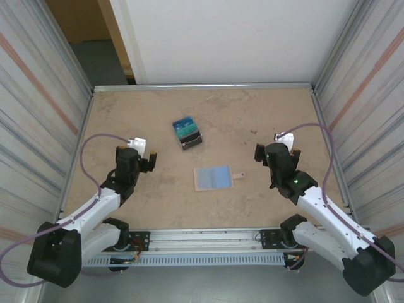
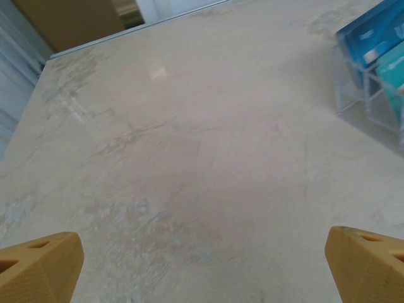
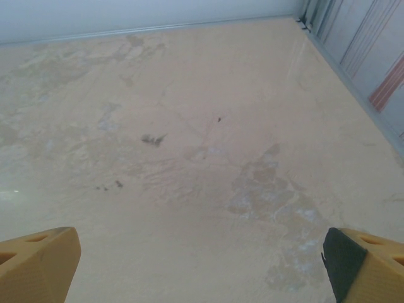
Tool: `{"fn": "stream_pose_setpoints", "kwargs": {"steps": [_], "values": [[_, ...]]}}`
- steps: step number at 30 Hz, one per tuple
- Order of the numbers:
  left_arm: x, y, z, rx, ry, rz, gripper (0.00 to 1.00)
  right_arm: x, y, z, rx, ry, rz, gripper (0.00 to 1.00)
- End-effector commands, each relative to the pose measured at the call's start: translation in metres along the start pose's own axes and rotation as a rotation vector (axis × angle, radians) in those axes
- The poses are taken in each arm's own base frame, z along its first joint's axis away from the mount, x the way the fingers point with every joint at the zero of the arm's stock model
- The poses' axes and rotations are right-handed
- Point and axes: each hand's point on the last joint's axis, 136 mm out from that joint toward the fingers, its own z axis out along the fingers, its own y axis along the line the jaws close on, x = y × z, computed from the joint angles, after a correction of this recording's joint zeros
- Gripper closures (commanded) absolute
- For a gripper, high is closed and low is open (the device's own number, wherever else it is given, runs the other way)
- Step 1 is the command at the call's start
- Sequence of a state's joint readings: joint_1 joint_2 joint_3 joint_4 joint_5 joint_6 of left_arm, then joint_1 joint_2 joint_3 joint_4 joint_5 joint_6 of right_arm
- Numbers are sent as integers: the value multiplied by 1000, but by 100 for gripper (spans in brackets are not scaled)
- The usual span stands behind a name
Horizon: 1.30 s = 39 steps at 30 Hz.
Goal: Take the credit cards out of the card holder
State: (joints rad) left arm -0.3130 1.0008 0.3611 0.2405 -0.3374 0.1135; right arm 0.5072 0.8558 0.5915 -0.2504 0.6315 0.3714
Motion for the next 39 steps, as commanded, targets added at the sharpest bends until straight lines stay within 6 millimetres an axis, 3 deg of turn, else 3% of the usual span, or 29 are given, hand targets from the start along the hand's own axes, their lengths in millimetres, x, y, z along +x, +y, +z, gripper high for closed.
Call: {"fn": "stream_pose_setpoints", "kwargs": {"steps": [1,11,17,27,39], "values": [[-17,17,4,-49,-110,-91,1,-7,-5,12,27,-50,-51,1],[-12,17,23,-45,-143,-69,1,1,-34,48,14,-16,52,1],[-12,14,31,-38,-158,-59,1,6,-48,59,26,-15,84,2],[-27,11,41,17,-215,-23,1,0,-53,56,7,-75,126,2],[-2,14,65,81,-158,-102,1,3,-58,55,15,-86,142,2]]}}
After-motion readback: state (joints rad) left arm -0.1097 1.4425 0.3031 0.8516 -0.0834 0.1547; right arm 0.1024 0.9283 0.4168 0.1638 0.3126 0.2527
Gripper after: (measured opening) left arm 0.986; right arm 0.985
